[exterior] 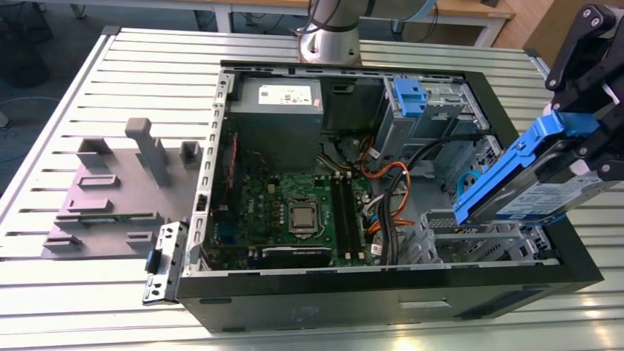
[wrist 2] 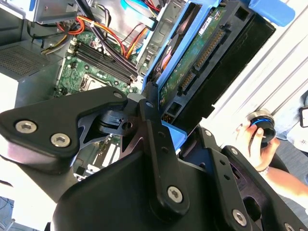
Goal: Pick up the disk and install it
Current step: 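Insert the disk into the insertion slot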
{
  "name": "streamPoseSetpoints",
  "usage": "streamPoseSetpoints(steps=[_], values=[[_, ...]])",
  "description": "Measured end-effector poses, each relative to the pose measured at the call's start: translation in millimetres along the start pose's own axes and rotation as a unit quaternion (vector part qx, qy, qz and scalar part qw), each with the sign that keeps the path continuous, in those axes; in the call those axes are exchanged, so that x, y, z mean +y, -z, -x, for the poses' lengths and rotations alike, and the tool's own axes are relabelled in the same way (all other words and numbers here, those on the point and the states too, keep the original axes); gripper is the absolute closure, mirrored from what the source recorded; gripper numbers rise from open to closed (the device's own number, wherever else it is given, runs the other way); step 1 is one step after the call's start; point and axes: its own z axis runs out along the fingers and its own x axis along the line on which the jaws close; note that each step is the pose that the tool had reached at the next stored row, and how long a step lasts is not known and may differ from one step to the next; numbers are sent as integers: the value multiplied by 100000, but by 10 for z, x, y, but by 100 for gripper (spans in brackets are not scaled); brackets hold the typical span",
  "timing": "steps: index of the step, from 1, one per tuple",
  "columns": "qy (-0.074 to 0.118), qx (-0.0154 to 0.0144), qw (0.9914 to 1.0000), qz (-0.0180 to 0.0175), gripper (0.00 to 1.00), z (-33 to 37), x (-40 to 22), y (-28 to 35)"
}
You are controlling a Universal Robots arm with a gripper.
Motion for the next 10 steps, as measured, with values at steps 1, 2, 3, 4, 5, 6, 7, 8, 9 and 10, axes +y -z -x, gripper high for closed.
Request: streamPoseSetpoints(steps=[1,2,3,4,5,6,7,8,9,10], values=[[0,0,100000,-1,64,0,1,-3],[-2,1,100000,1,64,-1,2,-6],[-2,2,100000,-1,64,-1,3,-9],[0,-1,100000,-1,64,-1,4,-11],[-1,-1,100000,1,64,-1,5,-14],[-2,1,100000,-2,64,-1,5,-16],[0,4,100000,1,64,-2,6,-18],[-2,0,100000,-2,64,-2,6,-21],[-5,3,100000,1,64,-2,9,-22],[-6,7,100000,-1,64,-2,11,-24]])
